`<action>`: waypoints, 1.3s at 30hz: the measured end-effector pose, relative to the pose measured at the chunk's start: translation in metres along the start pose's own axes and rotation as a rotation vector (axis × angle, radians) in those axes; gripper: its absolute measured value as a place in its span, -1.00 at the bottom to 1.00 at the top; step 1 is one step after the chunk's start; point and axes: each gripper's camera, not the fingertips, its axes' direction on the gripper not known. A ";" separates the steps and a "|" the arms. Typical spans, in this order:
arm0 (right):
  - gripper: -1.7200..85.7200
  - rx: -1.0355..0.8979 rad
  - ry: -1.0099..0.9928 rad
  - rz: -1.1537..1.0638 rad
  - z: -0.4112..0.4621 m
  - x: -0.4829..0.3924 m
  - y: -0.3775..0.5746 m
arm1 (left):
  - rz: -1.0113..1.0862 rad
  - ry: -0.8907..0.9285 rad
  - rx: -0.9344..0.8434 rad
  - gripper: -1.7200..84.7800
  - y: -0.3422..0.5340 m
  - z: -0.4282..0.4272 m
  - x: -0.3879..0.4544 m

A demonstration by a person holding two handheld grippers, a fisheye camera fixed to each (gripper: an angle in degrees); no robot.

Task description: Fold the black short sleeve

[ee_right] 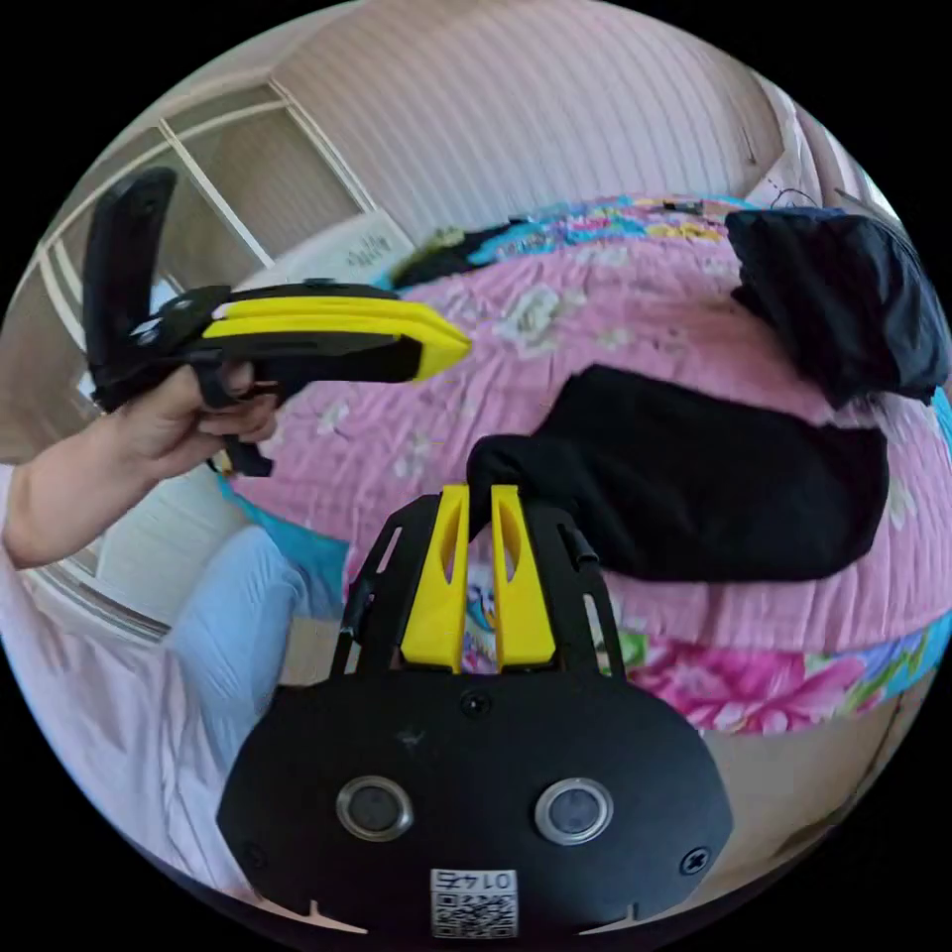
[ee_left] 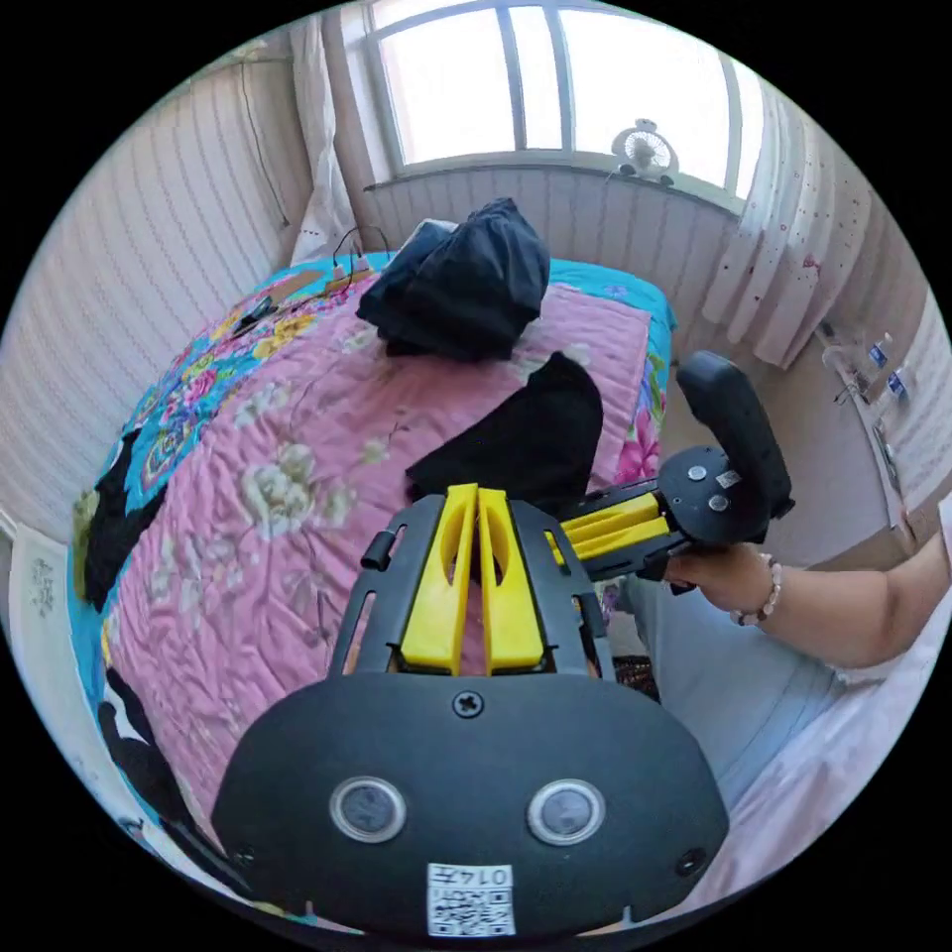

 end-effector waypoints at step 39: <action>-0.94 -0.047 -0.039 0.546 -0.173 0.030 0.044 | -0.465 0.310 -0.083 -0.96 0.004 0.011 -0.156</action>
